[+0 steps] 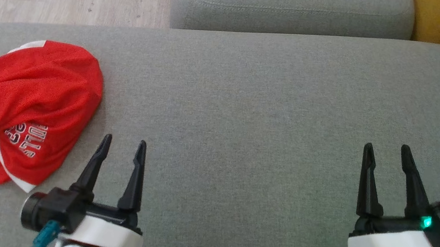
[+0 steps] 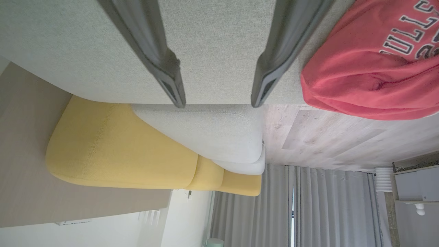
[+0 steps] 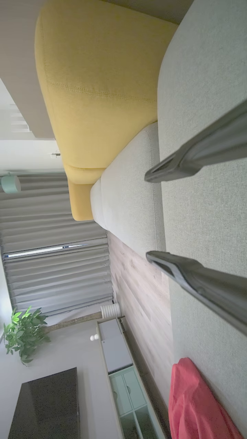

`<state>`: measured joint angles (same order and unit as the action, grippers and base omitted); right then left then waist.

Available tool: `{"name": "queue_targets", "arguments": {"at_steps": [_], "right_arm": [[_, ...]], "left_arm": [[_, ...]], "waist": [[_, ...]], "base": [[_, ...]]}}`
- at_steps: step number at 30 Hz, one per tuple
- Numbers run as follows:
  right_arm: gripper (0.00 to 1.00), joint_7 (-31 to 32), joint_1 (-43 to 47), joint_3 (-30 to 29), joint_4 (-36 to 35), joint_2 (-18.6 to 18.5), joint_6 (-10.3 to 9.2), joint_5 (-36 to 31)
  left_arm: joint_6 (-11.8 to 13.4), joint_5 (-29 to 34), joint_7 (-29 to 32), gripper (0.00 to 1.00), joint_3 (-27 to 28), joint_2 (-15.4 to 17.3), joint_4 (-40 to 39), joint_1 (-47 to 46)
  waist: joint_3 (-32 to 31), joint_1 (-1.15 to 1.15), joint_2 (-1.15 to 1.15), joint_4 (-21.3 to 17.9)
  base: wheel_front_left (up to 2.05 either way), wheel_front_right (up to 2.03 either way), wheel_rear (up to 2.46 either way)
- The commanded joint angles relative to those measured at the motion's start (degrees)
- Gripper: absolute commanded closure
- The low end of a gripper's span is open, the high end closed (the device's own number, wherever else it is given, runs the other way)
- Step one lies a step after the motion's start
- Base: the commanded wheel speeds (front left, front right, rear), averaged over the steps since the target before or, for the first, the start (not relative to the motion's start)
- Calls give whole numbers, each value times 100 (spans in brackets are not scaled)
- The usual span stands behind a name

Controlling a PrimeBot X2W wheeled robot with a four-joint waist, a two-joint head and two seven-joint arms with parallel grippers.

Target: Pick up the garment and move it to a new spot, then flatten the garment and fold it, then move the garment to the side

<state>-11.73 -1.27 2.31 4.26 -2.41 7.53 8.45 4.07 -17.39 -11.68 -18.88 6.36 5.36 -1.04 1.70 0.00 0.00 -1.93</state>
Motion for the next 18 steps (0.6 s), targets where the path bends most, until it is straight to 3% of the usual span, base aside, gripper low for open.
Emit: {"name": "queue_targets", "arguments": {"at_steps": [1, 10, 13, 16, 18], "right_arm": [[0, -78, -14, 164, -195, -42, -4, -3], [0, -230, 115, 173, -118, -45, -4, 776], [0, -281, 166, 172, -104, -46, -4, 752], [0, -327, 191, 208, -64, -46, -4, 632], [0, -327, 181, 237, -63, -46, -4, 539]], "left_arm": [[-39, 110, -80, 0, 223, -30, -222, -180], [-582, 346, -233, 0, 828, -309, -360, 22], [-721, 445, -285, 0, 922, -336, -284, 59], [-779, 713, -331, 0, 858, -344, -159, 66], [-685, 548, -331, 0, 851, -345, -156, 78]], "waist": [[-7, 0, 0, -13], [-35, 0, 0, -97], [-39, 0, 0, -115], [-44, 0, 0, -132], [-46, 0, 0, -139]], "base": [[0, 0, 0], [0, 0, 0], [0, 0, 0], [0, 0, 0], [0, 0, 0]]}}
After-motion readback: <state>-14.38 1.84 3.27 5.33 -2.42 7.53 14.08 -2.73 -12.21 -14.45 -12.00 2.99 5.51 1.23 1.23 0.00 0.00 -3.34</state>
